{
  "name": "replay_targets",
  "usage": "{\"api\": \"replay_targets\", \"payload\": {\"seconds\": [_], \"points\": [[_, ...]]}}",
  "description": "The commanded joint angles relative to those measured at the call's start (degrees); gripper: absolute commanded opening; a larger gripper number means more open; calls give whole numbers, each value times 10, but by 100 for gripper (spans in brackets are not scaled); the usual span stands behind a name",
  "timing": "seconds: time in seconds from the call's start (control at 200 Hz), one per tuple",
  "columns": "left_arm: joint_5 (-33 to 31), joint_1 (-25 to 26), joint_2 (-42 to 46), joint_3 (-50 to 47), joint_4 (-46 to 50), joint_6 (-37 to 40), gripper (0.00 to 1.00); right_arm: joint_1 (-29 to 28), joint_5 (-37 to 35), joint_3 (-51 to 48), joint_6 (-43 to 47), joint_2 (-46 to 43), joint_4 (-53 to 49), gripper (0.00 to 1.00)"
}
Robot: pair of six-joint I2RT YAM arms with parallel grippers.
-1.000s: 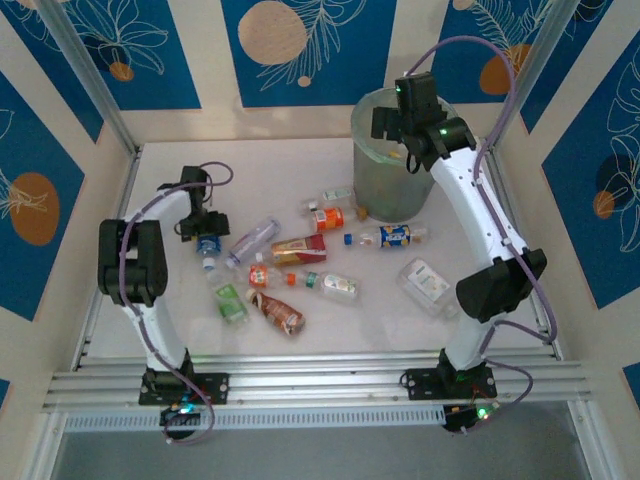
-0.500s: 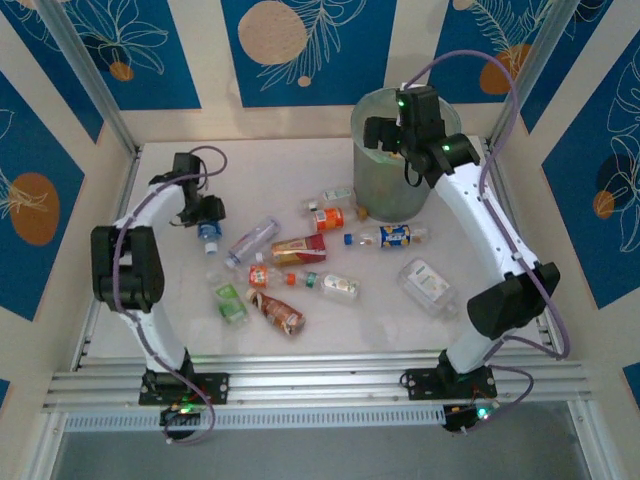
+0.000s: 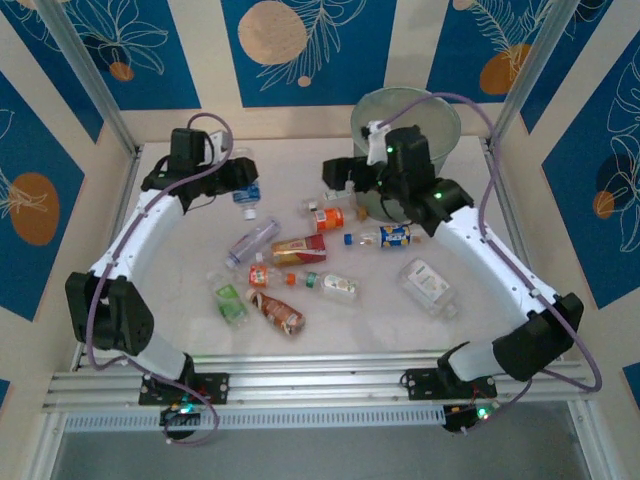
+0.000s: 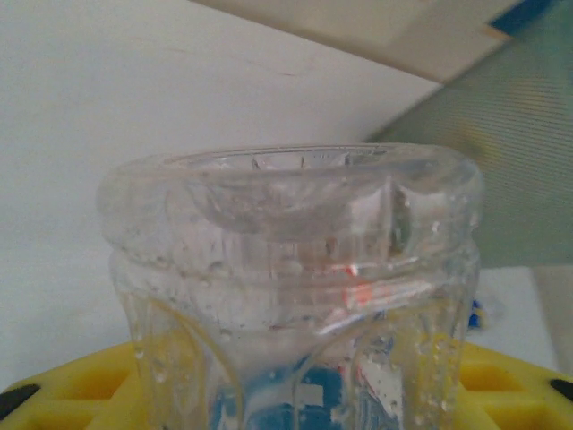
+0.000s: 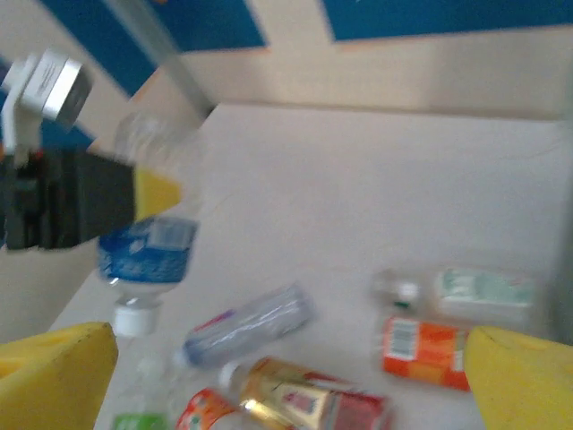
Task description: Put the plastic bottles in the bin
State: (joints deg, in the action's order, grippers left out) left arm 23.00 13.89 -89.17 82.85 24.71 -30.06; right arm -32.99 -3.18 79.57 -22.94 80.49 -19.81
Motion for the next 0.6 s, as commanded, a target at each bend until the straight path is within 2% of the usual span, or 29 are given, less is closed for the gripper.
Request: {"api": "replay_targets", "payload": {"seconds": [0.0, 0.21, 0.43, 0.595], "points": [[66, 23, 5, 31, -71, -67, 52, -23, 76, -19, -41, 20, 61, 96], [97, 64, -4, 57, -95, -91, 52, -38, 143, -10, -59, 69, 102, 97], [115, 88, -1, 61, -103, -99, 52, -48, 161, -10, -57, 92, 153, 99], [134, 94, -8, 62, -112, -115, 52, -58, 147, -13, -46, 100, 194, 98]]}}
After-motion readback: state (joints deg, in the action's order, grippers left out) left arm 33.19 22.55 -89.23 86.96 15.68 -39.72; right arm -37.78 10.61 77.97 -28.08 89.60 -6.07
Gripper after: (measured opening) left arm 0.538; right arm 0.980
